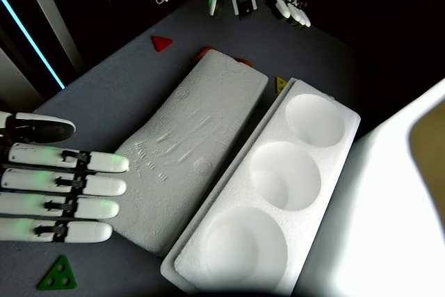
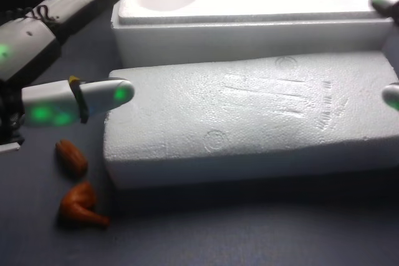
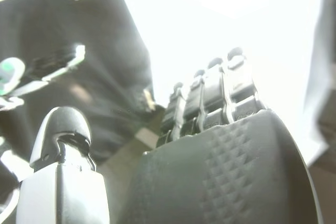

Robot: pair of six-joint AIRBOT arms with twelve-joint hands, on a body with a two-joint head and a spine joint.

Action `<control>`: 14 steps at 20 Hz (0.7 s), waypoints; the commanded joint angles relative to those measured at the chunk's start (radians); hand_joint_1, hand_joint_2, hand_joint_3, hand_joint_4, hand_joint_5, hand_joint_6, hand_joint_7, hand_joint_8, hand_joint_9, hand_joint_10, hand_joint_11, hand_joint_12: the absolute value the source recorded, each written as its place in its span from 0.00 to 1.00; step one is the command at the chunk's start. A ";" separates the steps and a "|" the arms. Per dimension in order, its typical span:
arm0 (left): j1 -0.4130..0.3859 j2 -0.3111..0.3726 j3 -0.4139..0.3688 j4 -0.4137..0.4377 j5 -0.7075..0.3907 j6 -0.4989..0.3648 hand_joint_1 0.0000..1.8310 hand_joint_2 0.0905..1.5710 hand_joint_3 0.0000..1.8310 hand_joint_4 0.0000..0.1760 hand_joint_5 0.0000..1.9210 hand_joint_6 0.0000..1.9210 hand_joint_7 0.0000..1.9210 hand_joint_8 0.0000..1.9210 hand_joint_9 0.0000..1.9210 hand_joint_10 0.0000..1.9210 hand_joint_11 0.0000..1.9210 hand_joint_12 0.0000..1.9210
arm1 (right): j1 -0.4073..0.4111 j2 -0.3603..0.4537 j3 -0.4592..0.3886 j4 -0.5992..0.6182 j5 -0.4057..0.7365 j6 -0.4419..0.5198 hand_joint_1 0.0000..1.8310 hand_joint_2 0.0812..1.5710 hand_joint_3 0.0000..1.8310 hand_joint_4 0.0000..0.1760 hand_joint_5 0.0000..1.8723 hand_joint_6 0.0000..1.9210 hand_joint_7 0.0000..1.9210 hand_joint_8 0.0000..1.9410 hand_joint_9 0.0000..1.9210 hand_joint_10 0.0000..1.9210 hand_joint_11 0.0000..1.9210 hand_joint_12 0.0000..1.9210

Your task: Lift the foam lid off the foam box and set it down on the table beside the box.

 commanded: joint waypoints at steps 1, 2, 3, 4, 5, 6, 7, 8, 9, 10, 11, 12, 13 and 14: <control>-0.029 -0.004 0.012 -0.006 -0.081 -0.007 0.19 0.67 0.00 0.18 0.00 0.00 0.00 0.00 0.00 0.00 0.00 0.00 | 0.030 -0.002 0.014 0.001 0.076 -0.003 0.15 0.82 0.00 0.00 0.00 0.00 0.00 0.00 0.00 0.00 0.00 0.00; -0.057 -0.019 0.027 0.017 -0.055 -0.015 0.20 0.67 0.00 0.25 0.00 0.00 0.00 0.00 0.00 0.00 0.00 0.00 | 0.056 -0.016 0.025 -0.016 0.050 -0.005 0.18 0.78 0.00 0.00 0.00 0.00 0.00 0.00 0.00 0.00 0.00 0.47; -0.075 -0.029 0.039 0.037 -0.036 -0.025 0.20 0.67 0.00 0.26 0.00 0.00 0.00 0.00 0.00 0.00 0.00 0.00 | 0.067 -0.026 0.034 -0.022 0.035 -0.005 0.11 0.79 0.01 0.00 0.00 0.00 0.00 0.00 0.00 0.00 0.00 0.65; -0.088 -0.037 0.045 0.049 -0.023 -0.030 0.20 0.67 0.00 0.24 0.00 0.00 0.00 0.00 0.00 0.00 0.00 0.00 | 0.072 -0.033 0.039 -0.024 0.029 -0.005 0.08 0.79 0.01 0.00 0.00 0.00 0.00 0.00 0.01 0.00 0.00 0.73; -0.104 -0.047 0.052 0.065 -0.008 -0.034 0.19 0.67 0.00 0.29 0.00 0.00 0.00 0.00 0.00 0.00 0.00 0.00 | 0.077 -0.041 0.044 -0.026 0.022 -0.005 0.07 0.80 0.00 0.00 0.00 0.00 0.00 0.00 0.00 0.00 0.00 0.71; -0.118 -0.056 0.059 0.080 0.006 -0.040 0.18 0.67 0.00 0.33 0.00 0.00 0.00 0.00 0.00 0.00 0.00 0.00 | 0.080 -0.047 0.048 -0.027 0.017 -0.005 0.07 0.81 0.01 0.00 0.00 0.00 0.00 0.00 0.00 0.00 0.00 0.71; -0.129 -0.064 0.065 0.092 0.016 -0.045 0.17 0.67 0.00 0.36 0.00 0.00 0.00 0.00 0.00 0.00 0.00 0.00 | 0.081 -0.052 0.051 -0.027 0.011 -0.005 0.06 0.82 0.00 0.00 0.00 0.00 0.00 0.00 0.00 0.00 0.00 0.68; -0.138 -0.071 0.072 0.101 0.023 -0.054 0.17 0.66 0.00 0.41 0.00 0.00 0.00 0.00 0.00 0.00 0.00 0.00 | 0.082 -0.056 0.054 -0.027 0.008 -0.005 0.07 0.83 0.00 0.00 0.00 0.00 0.00 0.00 0.00 0.00 0.00 0.49; -0.145 -0.076 0.075 0.107 0.027 -0.058 0.18 0.66 0.00 0.45 0.00 0.00 0.00 0.00 0.00 0.00 0.00 0.00 | 0.082 -0.058 0.055 -0.028 0.007 -0.005 0.08 0.85 0.00 0.00 0.00 0.00 0.00 0.00 0.00 0.00 0.00 0.30; -0.150 -0.079 0.076 0.111 0.028 -0.058 0.18 0.66 0.00 0.45 0.00 0.00 0.00 0.00 0.00 0.00 0.00 0.00 | 0.082 -0.059 0.055 -0.028 0.007 -0.005 0.08 0.85 0.00 0.00 0.00 0.00 0.00 0.00 0.00 0.00 0.00 0.30; -0.152 -0.081 0.077 0.112 0.027 -0.058 0.19 0.65 0.00 0.47 0.00 0.00 0.00 0.00 0.00 0.00 0.00 0.00 | 0.082 -0.059 0.055 -0.028 0.007 -0.005 0.08 0.84 0.00 0.00 0.00 0.00 0.00 0.00 0.00 0.00 0.00 0.01; -0.152 -0.081 0.077 0.112 0.024 -0.059 0.19 0.65 0.00 0.50 0.00 0.00 0.00 0.00 0.00 0.00 0.00 0.00 | 0.082 -0.059 0.054 -0.029 0.008 -0.005 0.07 0.84 0.00 0.00 0.00 0.00 0.00 0.00 0.00 0.00 0.00 0.00; -0.152 -0.081 0.077 0.112 0.020 -0.059 0.19 0.65 0.00 0.47 0.00 0.00 0.00 0.00 0.00 0.00 0.00 0.00 | 0.082 -0.058 0.052 -0.032 0.008 -0.005 0.07 0.84 0.00 0.00 0.00 0.00 0.00 0.00 0.00 0.00 0.00 0.00; -0.152 -0.080 0.077 0.112 0.016 -0.059 0.19 0.66 0.00 0.41 0.00 0.00 0.00 0.00 0.00 0.00 0.00 0.00 | 0.082 -0.058 0.051 -0.034 0.012 -0.004 0.06 0.85 0.00 0.00 0.00 0.00 0.00 0.00 0.00 0.00 0.00 0.00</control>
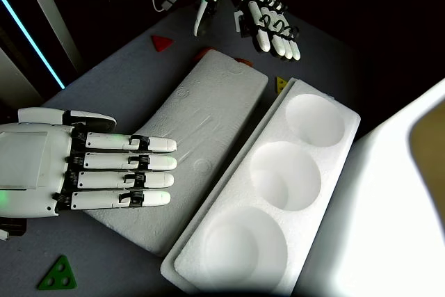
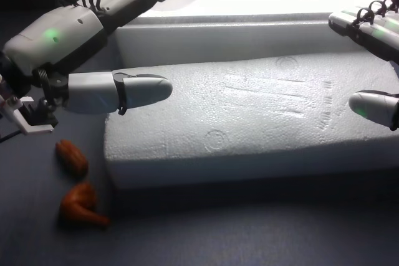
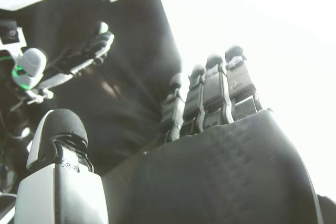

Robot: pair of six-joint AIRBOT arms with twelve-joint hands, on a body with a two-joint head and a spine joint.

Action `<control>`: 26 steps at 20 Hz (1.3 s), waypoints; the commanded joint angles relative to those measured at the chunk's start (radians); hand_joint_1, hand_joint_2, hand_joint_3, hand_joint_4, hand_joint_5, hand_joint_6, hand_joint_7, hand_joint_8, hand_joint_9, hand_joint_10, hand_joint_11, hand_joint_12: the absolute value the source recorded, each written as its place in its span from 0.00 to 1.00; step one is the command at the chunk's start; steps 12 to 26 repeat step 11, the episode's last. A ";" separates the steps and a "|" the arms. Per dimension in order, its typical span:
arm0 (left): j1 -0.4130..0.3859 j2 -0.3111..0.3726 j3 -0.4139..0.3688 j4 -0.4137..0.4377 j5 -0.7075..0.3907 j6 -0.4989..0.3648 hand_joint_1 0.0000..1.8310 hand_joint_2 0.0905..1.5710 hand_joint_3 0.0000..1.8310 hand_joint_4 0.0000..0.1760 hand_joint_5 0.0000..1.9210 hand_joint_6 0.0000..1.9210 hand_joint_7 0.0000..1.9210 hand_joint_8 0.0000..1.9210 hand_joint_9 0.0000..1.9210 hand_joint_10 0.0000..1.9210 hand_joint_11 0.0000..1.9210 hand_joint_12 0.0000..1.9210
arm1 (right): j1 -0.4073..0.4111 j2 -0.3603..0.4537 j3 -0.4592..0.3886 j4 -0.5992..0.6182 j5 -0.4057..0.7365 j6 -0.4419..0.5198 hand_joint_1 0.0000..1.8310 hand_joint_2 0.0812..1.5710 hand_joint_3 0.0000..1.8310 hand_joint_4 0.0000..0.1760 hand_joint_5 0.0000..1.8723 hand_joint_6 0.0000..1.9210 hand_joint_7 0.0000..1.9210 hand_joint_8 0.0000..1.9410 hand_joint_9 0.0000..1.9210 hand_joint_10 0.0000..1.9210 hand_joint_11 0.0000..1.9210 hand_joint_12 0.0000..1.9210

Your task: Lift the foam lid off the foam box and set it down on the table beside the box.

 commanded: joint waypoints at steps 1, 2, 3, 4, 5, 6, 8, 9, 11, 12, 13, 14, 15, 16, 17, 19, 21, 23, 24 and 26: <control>-0.012 0.001 0.003 -0.021 -0.133 -0.007 0.18 0.67 0.00 0.39 0.00 0.00 0.00 0.00 0.00 0.00 0.00 0.00 | 0.014 0.011 0.000 0.005 0.134 0.002 0.07 0.85 0.00 0.00 0.00 0.00 0.00 0.00 0.00 0.00 0.00 0.00; -0.013 0.002 0.003 -0.021 -0.141 -0.007 0.18 0.68 0.01 0.35 0.01 0.00 0.00 0.00 0.00 0.00 0.00 0.00 | 0.014 0.016 -0.003 0.004 0.143 0.002 0.07 0.84 0.00 0.00 0.00 0.00 0.00 0.00 0.00 0.00 0.00 0.00; -0.017 0.003 0.003 -0.020 -0.146 -0.007 0.18 0.69 0.01 0.29 0.01 0.00 0.00 0.00 0.00 0.00 0.00 0.00 | 0.014 0.022 -0.007 0.002 0.150 0.002 0.06 0.84 0.00 0.00 0.00 0.00 0.00 0.00 0.00 0.00 0.03 0.01; -0.020 0.005 0.003 -0.020 -0.151 -0.007 0.19 0.71 0.01 0.27 0.02 0.01 0.00 0.00 0.00 0.00 0.00 0.00 | 0.014 0.028 -0.011 -0.002 0.157 0.002 0.09 0.83 0.01 0.00 0.00 0.00 0.00 0.00 0.00 0.00 0.00 0.41; -0.023 0.006 0.003 -0.018 -0.154 -0.007 0.20 0.71 0.01 0.30 0.02 0.01 0.00 0.00 0.00 0.00 0.00 0.00 | 0.014 0.031 -0.014 -0.005 0.165 0.002 0.09 0.82 0.01 0.00 0.00 0.00 0.00 0.00 0.00 0.00 0.00 0.62; -0.025 0.006 0.004 -0.016 -0.156 -0.007 0.21 0.72 0.01 0.28 0.03 0.01 0.00 0.00 0.00 0.00 0.00 0.00 | 0.014 0.035 -0.016 -0.006 0.171 0.002 0.09 0.82 0.00 0.00 0.00 0.00 0.00 0.00 0.00 0.00 0.00 0.66; -0.034 0.004 0.006 -0.011 -0.162 -0.004 0.24 0.72 0.01 0.23 0.04 0.01 0.00 0.00 0.00 0.00 0.00 0.00 | 0.014 0.047 -0.024 -0.009 0.187 0.002 0.10 0.82 0.00 0.00 0.00 0.00 0.00 0.00 0.00 0.00 0.00 0.60; -0.036 0.005 0.006 -0.011 -0.167 -0.003 0.25 0.73 0.01 0.12 0.04 0.01 0.00 0.00 0.00 0.00 0.00 0.00 | 0.014 0.051 -0.026 -0.011 0.194 0.001 0.11 0.80 0.00 0.00 0.00 0.00 0.00 0.00 0.00 0.00 0.00 0.52; -0.037 0.012 0.004 -0.011 -0.184 0.001 0.25 0.73 0.01 0.08 0.04 0.01 0.00 0.00 0.00 0.00 0.01 0.00 | 0.014 0.060 -0.031 -0.012 0.227 -0.002 0.10 0.78 0.00 0.00 0.00 0.00 0.00 0.00 0.00 0.00 0.00 0.18; -0.037 0.012 0.004 -0.011 -0.184 0.001 0.25 0.73 0.01 0.08 0.04 0.01 0.00 0.00 0.00 0.00 0.01 0.00 | 0.014 0.060 -0.031 -0.012 0.227 -0.002 0.10 0.78 0.00 0.00 0.00 0.00 0.00 0.00 0.00 0.00 0.00 0.18; -0.037 0.012 0.004 -0.011 -0.184 0.001 0.25 0.73 0.01 0.08 0.04 0.01 0.00 0.00 0.00 0.00 0.01 0.00 | 0.014 0.060 -0.031 -0.012 0.227 -0.002 0.10 0.78 0.00 0.00 0.00 0.00 0.00 0.00 0.00 0.00 0.00 0.18; -0.037 0.012 0.004 -0.011 -0.184 0.001 0.25 0.73 0.01 0.08 0.04 0.01 0.00 0.00 0.00 0.00 0.01 0.00 | 0.014 0.060 -0.031 -0.012 0.227 -0.002 0.10 0.78 0.00 0.00 0.00 0.00 0.00 0.00 0.00 0.00 0.00 0.18; -0.037 0.012 0.004 -0.011 -0.184 0.001 0.25 0.73 0.01 0.08 0.04 0.01 0.00 0.00 0.00 0.00 0.01 0.00 | 0.014 0.060 -0.031 -0.012 0.227 -0.002 0.10 0.78 0.00 0.00 0.00 0.00 0.00 0.00 0.00 0.00 0.00 0.18; -0.037 0.012 0.004 -0.011 -0.184 0.001 0.25 0.73 0.01 0.08 0.04 0.01 0.00 0.00 0.00 0.00 0.01 0.00 | 0.014 0.060 -0.031 -0.012 0.227 -0.002 0.10 0.78 0.00 0.00 0.00 0.00 0.00 0.00 0.00 0.00 0.00 0.18; -0.037 0.012 0.004 -0.011 -0.184 0.001 0.25 0.73 0.01 0.08 0.04 0.01 0.00 0.00 0.00 0.00 0.01 0.00 | 0.014 0.060 -0.031 -0.012 0.227 -0.002 0.10 0.78 0.00 0.00 0.00 0.00 0.00 0.00 0.00 0.00 0.00 0.18; -0.037 0.012 0.004 -0.011 -0.184 0.001 0.25 0.73 0.01 0.08 0.04 0.01 0.00 0.00 0.00 0.00 0.01 0.00 | 0.014 0.060 -0.031 -0.012 0.227 -0.002 0.10 0.78 0.00 0.00 0.00 0.00 0.00 0.00 0.00 0.00 0.00 0.18; -0.037 0.012 0.004 -0.011 -0.184 0.001 0.25 0.73 0.01 0.08 0.04 0.01 0.00 0.00 0.00 0.00 0.01 0.00 | 0.014 0.060 -0.031 -0.012 0.227 -0.002 0.10 0.78 0.00 0.00 0.00 0.00 0.00 0.00 0.00 0.00 0.00 0.18; -0.037 0.012 0.004 -0.011 -0.184 0.001 0.25 0.73 0.01 0.08 0.04 0.01 0.00 0.00 0.00 0.00 0.01 0.00 | 0.014 0.060 -0.031 -0.012 0.227 -0.002 0.10 0.78 0.00 0.00 0.00 0.00 0.00 0.00 0.00 0.00 0.00 0.18; -0.037 0.012 0.004 -0.011 -0.184 0.001 0.25 0.73 0.01 0.08 0.04 0.01 0.00 0.00 0.00 0.00 0.01 0.00 | 0.014 0.060 -0.031 -0.012 0.227 -0.002 0.10 0.78 0.00 0.00 0.00 0.00 0.00 0.00 0.00 0.00 0.00 0.18; -0.037 0.012 0.004 -0.011 -0.184 0.001 0.25 0.73 0.01 0.08 0.04 0.01 0.00 0.00 0.00 0.00 0.01 0.00 | 0.014 0.060 -0.031 -0.012 0.227 -0.002 0.10 0.78 0.00 0.00 0.00 0.00 0.00 0.00 0.00 0.00 0.00 0.18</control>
